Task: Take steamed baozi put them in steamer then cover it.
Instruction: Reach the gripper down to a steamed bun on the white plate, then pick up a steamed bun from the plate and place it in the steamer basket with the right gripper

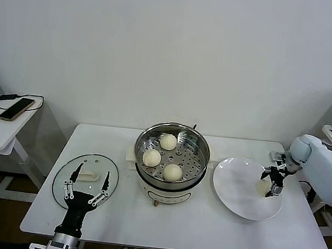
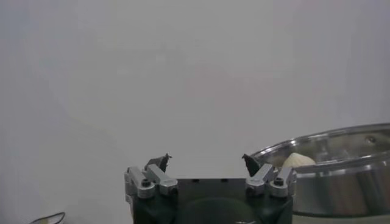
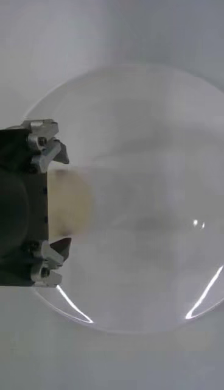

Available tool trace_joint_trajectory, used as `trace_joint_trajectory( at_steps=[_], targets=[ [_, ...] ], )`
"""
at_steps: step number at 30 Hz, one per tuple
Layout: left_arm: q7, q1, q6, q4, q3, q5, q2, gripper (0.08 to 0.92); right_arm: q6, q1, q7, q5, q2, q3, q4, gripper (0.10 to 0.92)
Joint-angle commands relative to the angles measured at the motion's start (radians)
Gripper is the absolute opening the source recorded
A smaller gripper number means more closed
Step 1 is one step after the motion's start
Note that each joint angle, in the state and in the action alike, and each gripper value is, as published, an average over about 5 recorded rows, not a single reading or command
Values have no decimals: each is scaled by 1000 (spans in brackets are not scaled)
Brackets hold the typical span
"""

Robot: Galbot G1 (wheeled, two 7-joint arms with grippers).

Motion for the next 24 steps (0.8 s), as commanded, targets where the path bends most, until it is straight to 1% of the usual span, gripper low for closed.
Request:
trace_joint_trajectory(
  at_steps=[1,3,6,11,13,16,20,24],
  targets=[
    [-1,0,1,-2,2,-1,0,823,0,-4,6,-5,2,3,-6,705],
    [-1,-1,2,-4,4,-1,1,823,-2,14,-3,3,-13,-17,18,667],
    [-1,-2,3,-6,6,-1,2,823,-7,75,-37,21,-40,-63,69,639],
    [-1,-6,4,-7,14,0,5,823,-23,274,-171,89,-55,-202,155,635],
    [-1,-8,3,-6,16,0,7,823,-55,383,-218,168,-47,-310,205,637],
    [-1,-9,2,-7,19,0,10,823,-120,552,-247,322,-23,-480,297,641],
    [-1,-9,2,-10,22,0,14,823,-187,708,-218,506,34,-626,405,644],
    [-2,-9,3,-14,24,0,16,823,-232,778,-179,621,111,-688,474,645]
  ],
)
